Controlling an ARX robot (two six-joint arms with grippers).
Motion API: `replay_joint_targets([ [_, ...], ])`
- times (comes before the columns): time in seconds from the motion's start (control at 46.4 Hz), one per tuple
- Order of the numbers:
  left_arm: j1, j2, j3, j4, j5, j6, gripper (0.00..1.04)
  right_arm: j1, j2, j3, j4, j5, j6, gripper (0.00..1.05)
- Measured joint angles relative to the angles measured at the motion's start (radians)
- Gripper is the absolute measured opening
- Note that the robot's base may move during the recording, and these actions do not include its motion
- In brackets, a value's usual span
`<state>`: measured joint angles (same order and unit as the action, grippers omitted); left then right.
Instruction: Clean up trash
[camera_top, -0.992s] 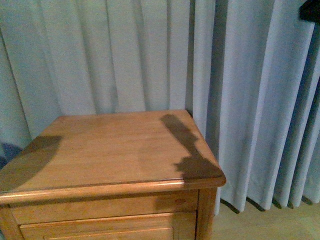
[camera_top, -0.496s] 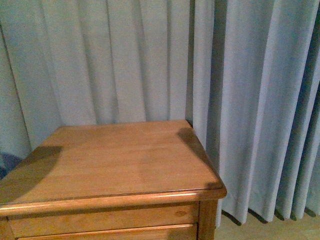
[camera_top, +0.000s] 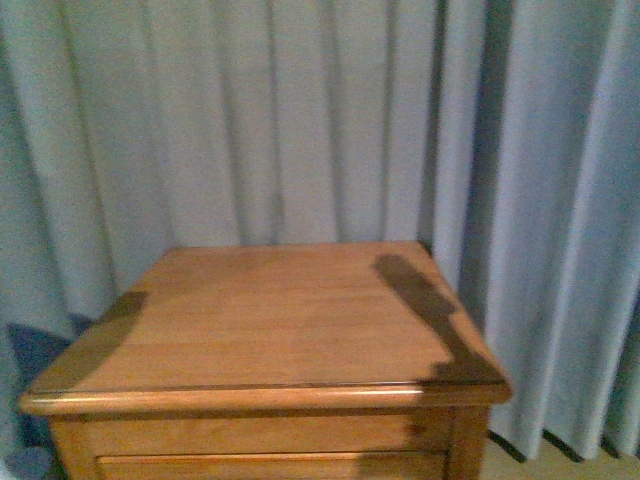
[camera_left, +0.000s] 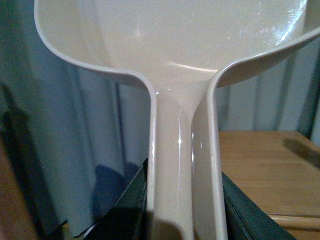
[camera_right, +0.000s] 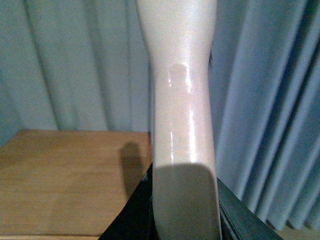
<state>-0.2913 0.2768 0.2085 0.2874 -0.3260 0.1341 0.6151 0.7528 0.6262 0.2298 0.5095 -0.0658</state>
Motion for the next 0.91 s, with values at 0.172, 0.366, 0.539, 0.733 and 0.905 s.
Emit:
replay_joint_targets([
  [0.172,0.000,-0.004,-0.001,0.000,-0.016,-0.001,0.27,0.003,-0.002,-0.001,0.000,-0.014,-0.003,0.19],
  [0.366,0.000,-0.003,-0.002,0.000,-0.014,-0.001,0.27,0.002,0.007,-0.004,-0.002,-0.011,-0.003,0.19],
  [0.539,0.000,-0.004,-0.003,0.000,-0.018,-0.002,0.27,0.002,0.005,-0.005,-0.002,-0.012,-0.004,0.19],
  [0.733,0.000,-0.004,-0.004,0.000,-0.017,-0.001,0.27,0.003,0.005,-0.005,-0.002,-0.016,-0.004,0.19],
  [0.905,0.000,-0.005,-0.005,0.000,-0.016,-0.001,0.27,0.002,0.006,-0.005,-0.002,-0.012,-0.003,0.19],
])
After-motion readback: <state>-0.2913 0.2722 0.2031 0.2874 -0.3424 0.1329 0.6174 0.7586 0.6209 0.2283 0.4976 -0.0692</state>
